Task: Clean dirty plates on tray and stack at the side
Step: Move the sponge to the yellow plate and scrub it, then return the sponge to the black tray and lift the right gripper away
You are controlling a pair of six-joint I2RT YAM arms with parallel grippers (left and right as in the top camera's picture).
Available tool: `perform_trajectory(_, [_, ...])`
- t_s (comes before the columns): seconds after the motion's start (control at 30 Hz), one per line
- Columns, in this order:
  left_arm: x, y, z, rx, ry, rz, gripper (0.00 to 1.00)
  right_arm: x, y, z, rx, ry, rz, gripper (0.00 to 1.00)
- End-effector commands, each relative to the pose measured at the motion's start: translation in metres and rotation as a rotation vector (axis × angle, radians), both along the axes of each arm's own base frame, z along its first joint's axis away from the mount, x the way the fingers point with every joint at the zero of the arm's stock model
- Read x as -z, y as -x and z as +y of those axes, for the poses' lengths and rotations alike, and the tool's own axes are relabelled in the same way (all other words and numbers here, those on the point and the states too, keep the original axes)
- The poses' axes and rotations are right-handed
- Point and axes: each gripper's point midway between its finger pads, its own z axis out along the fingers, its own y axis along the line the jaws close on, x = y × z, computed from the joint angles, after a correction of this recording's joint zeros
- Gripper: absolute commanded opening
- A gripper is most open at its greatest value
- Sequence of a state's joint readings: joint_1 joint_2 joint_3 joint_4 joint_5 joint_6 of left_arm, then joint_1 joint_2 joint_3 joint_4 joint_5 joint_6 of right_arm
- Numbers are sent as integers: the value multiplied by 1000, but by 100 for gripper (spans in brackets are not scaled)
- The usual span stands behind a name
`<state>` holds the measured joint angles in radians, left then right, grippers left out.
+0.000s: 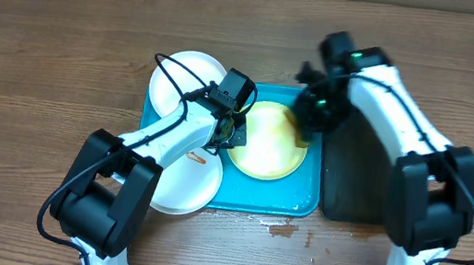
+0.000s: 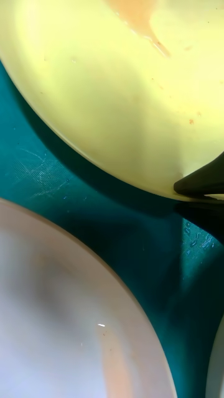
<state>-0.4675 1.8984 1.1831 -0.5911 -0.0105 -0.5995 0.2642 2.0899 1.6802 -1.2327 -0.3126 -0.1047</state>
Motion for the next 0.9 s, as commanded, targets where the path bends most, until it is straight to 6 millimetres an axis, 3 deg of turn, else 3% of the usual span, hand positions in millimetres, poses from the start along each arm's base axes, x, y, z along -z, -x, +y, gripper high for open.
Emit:
perform_trajectory(0.0, [5, 3, 2, 18, -9, 17, 6, -19, -11, -34, 90, -7, -20, 4])
perform_trajectory(0.23, [5, 3, 2, 18, -9, 17, 8, -14, 1, -89, 252, 18, 90, 4])
perform_trajectory(0.4, [5, 3, 2, 18, -9, 16, 9, 9, 19, -137, 423, 253, 162, 4])
perform_trajectory(0.57, [5, 2, 1, 18, -8, 14, 9, 22, 36, -141, 442, 293, 216, 4])
perform_trajectory(0.7, [5, 2, 1, 18, -8, 15, 10, 32, 51, -157, 504, 404, 251, 4])
perform_trajectory(0.8, [5, 2, 1, 18, -8, 14, 10, 33, 53, -157, 503, 405, 255, 4])
perform_trajectory(0.87, [5, 2, 1, 18, -8, 14, 11, 33, 52, -156, 503, 404, 254, 10])
